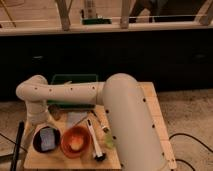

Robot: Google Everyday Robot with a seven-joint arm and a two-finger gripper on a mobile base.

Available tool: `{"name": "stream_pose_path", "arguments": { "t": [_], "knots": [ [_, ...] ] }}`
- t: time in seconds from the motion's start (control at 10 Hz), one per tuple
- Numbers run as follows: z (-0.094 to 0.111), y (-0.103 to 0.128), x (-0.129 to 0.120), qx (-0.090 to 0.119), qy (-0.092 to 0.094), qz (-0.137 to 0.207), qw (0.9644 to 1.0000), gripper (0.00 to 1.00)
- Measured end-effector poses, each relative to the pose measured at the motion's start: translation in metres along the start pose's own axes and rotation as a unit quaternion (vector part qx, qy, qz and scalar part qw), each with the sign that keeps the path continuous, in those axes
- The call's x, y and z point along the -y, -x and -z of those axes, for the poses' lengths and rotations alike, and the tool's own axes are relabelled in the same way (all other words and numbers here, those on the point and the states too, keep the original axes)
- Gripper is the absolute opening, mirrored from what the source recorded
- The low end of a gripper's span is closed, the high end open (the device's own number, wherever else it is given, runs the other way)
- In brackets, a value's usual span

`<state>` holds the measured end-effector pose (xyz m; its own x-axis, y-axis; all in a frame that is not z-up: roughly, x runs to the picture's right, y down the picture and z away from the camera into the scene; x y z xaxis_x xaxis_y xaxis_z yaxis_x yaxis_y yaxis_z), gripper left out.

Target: Place sponge in purple bowl

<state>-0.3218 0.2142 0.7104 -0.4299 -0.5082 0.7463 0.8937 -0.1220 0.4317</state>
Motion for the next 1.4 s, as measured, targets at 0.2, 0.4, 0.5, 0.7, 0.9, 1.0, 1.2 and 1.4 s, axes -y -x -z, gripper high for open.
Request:
{"name": "stream_pose_path", "arguments": {
  "t": [0.2, 0.4, 0.5, 0.7, 0.9, 1.0, 1.2, 1.4],
  "knots": [
    [0.0026, 0.0020, 0.0006, -0.002, 0.002, 0.001, 1.0000, 0.80],
    [0.0050, 0.0032, 0.0010, -0.002, 0.003, 0.002, 1.0000, 0.80],
    [0.0057, 0.0032, 0.0013, -0.002, 0.003, 0.002, 1.0000, 0.80],
    [0.0069, 0.0028, 0.0007, -0.003, 0.003, 0.001, 1.0000, 0.80],
    [0.0072, 0.0024, 0.0009, -0.003, 0.002, 0.001, 1.0000, 0.80],
    [0.0076, 0.0021, 0.0009, -0.004, 0.002, 0.001, 1.0000, 0.80],
    [0.0087, 0.0013, 0.0002, -0.003, 0.002, 0.002, 1.0000, 0.80],
    [0.0096, 0.0006, -0.0005, -0.002, 0.003, 0.002, 1.0000, 0.80]
  ]
}}
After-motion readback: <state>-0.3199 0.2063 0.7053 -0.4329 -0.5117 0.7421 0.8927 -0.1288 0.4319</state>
